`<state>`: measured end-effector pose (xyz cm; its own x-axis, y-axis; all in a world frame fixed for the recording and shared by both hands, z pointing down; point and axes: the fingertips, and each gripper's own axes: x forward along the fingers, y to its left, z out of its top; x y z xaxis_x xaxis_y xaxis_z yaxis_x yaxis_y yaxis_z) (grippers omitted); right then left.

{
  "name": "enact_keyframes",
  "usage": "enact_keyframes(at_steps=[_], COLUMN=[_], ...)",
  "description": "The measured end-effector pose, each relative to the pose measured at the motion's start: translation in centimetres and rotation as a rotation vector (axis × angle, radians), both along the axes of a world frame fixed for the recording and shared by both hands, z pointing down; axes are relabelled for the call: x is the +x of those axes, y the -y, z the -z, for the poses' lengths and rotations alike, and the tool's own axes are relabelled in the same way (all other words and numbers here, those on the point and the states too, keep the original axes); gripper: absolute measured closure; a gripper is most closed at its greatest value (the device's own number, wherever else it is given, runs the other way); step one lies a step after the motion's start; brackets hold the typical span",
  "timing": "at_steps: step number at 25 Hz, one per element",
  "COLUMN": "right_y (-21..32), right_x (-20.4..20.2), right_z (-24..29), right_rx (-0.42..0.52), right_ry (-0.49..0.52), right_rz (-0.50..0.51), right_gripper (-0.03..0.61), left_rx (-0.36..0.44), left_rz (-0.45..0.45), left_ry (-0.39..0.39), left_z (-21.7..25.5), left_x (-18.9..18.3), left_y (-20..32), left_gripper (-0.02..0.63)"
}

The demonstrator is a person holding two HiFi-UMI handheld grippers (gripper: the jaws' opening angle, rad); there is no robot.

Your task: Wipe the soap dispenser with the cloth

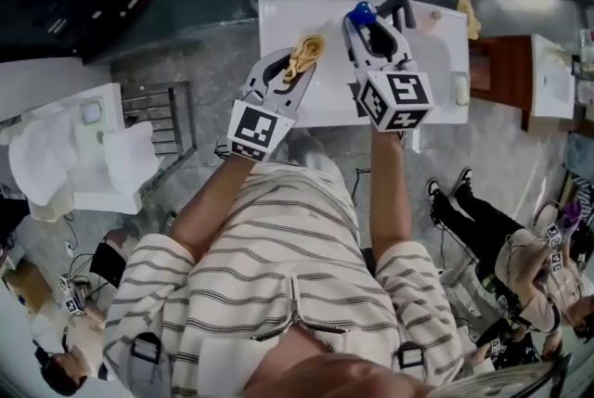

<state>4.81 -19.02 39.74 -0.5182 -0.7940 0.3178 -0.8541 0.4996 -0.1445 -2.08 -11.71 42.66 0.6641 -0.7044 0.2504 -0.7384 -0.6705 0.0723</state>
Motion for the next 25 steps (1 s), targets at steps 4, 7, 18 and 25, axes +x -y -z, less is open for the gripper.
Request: enact_keyframes(at_steps=[4, 7, 18, 25], right_y=[-0.9, -1.5, -3.6, -4.0], right_x=[0.1, 0.0, -0.9, -0.5], right_z=[1.4, 2.6, 5.8, 6.9], right_rx=[0.003, 0.012, 0.053, 0.070], right_ry=[0.007, 0.008, 0.000, 0.004], right_rz=[0.011, 0.020, 0.036, 0.004], right_gripper=[0.453, 0.453, 0.453, 0.453], left_rx=[-0.004, 0.009, 0.071, 0.107], left_rz=[-0.058, -0.099, -0.158, -0.194], left_ry=[-0.011, -0.005, 0.004, 0.006], left_z=[0.6, 1.3, 4.1, 5.3], left_x=[0.7, 1.4, 2.5, 3.9], left_y=[-0.6, -1.0, -1.2, -1.5], left_gripper=[0.520, 0.520, 0.520, 0.520])
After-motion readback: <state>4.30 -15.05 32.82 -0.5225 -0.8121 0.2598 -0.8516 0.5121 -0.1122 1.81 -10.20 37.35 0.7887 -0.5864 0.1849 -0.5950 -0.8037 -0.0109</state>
